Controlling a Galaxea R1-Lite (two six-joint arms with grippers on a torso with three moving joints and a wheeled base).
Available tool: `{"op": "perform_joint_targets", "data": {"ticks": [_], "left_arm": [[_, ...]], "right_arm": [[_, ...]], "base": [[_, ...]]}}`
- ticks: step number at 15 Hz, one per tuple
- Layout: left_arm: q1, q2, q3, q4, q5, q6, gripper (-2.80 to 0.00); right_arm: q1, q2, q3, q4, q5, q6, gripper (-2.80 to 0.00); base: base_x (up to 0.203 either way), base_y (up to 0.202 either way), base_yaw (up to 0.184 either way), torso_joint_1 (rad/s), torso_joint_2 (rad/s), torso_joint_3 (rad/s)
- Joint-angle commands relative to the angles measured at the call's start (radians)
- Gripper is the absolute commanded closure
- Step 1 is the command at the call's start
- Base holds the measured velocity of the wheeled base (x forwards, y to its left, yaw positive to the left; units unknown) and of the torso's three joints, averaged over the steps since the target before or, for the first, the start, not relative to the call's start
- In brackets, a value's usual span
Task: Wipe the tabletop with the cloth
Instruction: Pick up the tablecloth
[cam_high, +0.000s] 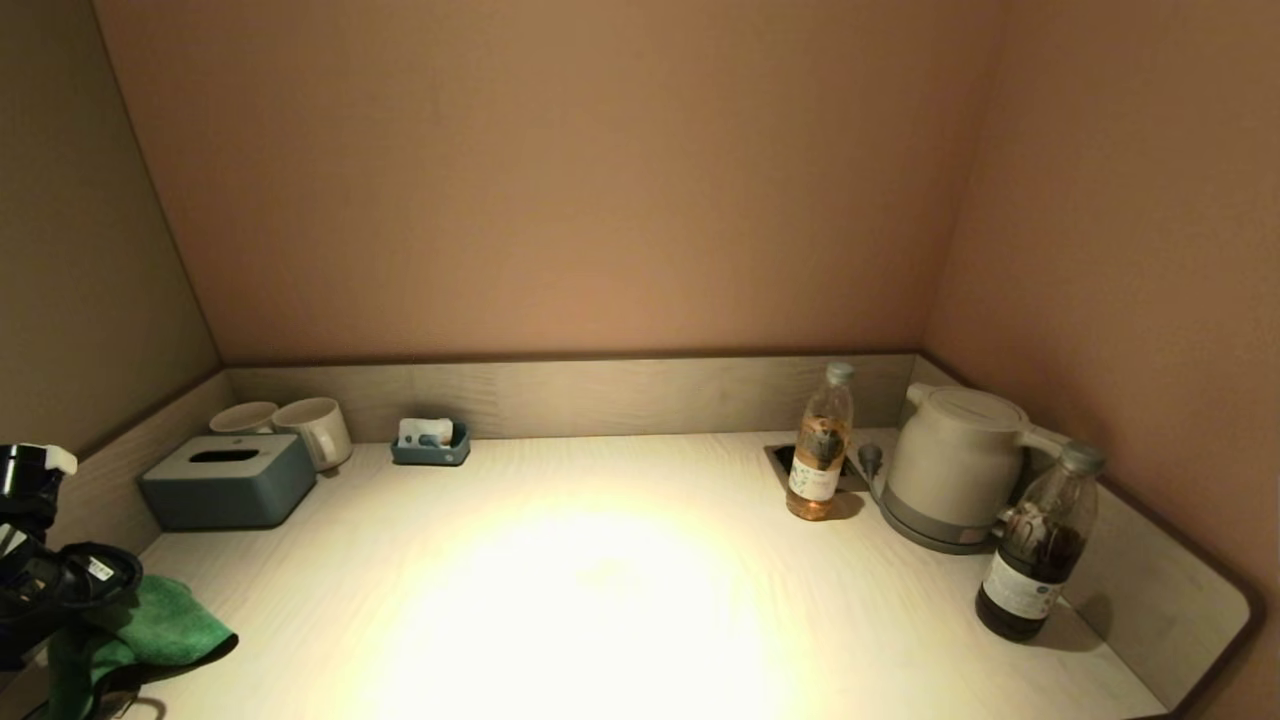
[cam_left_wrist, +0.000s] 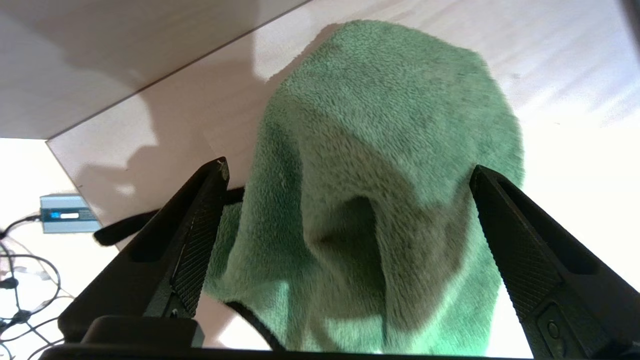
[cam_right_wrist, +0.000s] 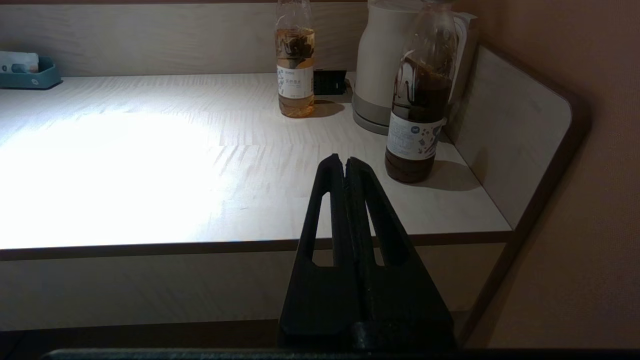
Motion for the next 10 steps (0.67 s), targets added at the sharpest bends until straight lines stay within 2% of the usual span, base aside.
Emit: {"op": "perform_joint_targets", "data": {"ticks": [1,6,7,10], "left_arm": [[0.000,-0.034,0.001,0.002,0.000,-0.004,-2.80],[-0.008,-0.047,0.004,0.004,0.000,-0.001,-2.80],[-0.008,-0.034,0.003,-0.001,-0.014,-0.001,0.00],[-0.008,-0.021,0.002,-0.004,-0.049,-0.002,0.00]], "right_arm": [[0.001,0.001,0.000,0.000,0.000,0.000,0.00],[0.001,0.001,0.000,0.000,0.000,0.000,0.00],[0.001,0.001,0.000,0.000,0.000,0.000,0.00],[0.001,0.001,0.000,0.000,0.000,0.000,0.00]], "base": [[0.000,0.000,0.000,0.000,0.00,0.000],[0.000,0.000,0.000,0.000,0.00,0.000],[0.000,0.000,0.000,0.000,0.00,0.000],[0.000,0.000,0.000,0.000,0.00,0.000]]}}
